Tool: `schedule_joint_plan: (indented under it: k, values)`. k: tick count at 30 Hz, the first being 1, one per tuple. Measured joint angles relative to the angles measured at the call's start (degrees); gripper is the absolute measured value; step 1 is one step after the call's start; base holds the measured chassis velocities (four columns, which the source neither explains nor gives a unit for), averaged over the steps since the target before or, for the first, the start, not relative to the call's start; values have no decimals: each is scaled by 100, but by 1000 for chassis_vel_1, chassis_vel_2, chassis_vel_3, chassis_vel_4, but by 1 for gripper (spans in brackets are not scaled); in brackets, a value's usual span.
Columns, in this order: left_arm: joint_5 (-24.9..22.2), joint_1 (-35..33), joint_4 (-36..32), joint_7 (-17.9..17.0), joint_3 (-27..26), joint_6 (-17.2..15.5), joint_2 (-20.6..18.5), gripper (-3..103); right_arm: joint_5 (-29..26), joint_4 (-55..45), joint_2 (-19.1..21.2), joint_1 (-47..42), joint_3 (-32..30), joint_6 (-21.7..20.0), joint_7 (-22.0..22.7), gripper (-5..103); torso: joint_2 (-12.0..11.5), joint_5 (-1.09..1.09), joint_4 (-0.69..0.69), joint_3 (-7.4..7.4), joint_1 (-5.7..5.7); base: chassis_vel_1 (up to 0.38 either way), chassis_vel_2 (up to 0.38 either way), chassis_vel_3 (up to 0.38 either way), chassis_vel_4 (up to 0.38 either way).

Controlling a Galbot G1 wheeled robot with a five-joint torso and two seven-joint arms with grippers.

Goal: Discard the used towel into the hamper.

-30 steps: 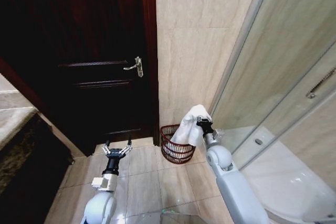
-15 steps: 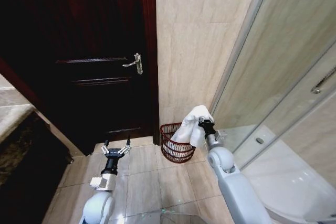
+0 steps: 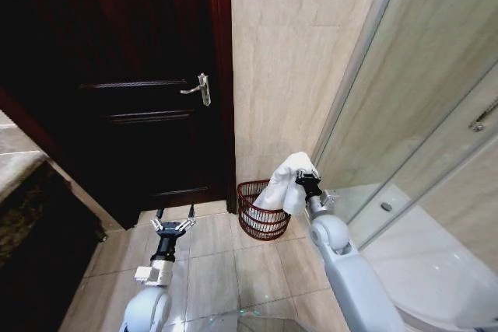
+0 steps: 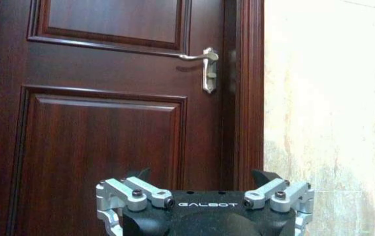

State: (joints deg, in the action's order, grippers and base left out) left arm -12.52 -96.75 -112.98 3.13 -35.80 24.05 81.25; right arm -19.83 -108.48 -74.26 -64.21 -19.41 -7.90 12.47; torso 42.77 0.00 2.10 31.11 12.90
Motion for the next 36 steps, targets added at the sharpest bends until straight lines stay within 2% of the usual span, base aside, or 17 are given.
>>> schedule_joint_plan:
  k: [10,36]
  values:
    - [88,0,0,22,46,17,88,100,10,-59,-28,-142,-72,52,-17,10,-256,0,0,-147,-110,0,0,0,0]
    - [21,9,16,20,-16,5,-1,100,137,43,-201,-145,41,108,-66,10,-903,0,0,-527,-378,-25,25,25,-25]
